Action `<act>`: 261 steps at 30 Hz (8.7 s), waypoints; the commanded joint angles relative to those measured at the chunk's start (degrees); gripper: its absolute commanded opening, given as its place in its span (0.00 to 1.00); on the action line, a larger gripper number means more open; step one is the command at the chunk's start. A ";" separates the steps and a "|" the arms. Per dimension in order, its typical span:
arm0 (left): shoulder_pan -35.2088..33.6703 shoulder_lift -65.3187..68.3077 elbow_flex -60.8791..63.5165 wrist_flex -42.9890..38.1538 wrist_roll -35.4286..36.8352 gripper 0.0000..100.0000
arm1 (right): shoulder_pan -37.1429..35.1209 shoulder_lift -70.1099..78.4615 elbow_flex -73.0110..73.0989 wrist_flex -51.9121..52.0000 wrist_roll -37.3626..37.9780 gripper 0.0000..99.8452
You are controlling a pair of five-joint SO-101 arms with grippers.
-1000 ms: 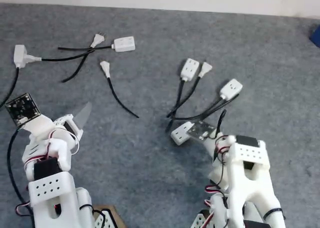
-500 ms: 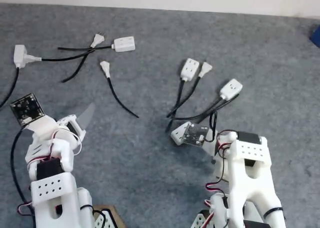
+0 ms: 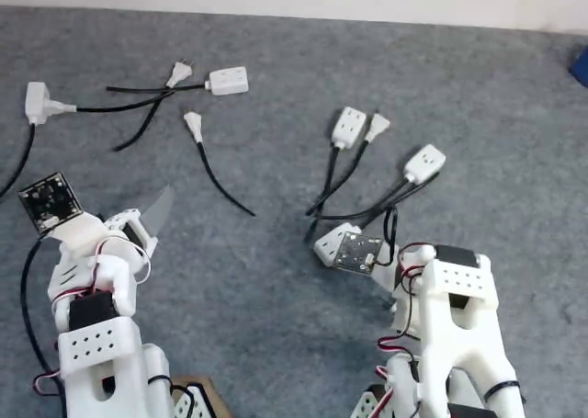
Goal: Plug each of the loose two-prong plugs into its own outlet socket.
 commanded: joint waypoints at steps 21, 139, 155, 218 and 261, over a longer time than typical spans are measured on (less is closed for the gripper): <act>0.75 -0.57 -0.13 -1.05 -0.35 0.43 | 2.42 -1.27 7.87 -14.20 -7.12 0.13; 28.70 -0.13 -16.22 29.71 -16.97 0.44 | -48.48 -14.55 -32.04 4.26 -61.54 0.01; 17.27 -0.57 -14.29 23.47 -13.19 0.43 | -40.04 10.68 -54.99 24.57 -54.95 0.01; 9.71 -0.31 -5.49 10.99 -8.00 0.43 | -25.19 39.25 -70.90 36.70 -69.63 0.01; 10.59 -0.57 -4.70 10.99 -8.00 0.43 | -30.64 45.05 -65.27 22.73 -53.10 0.29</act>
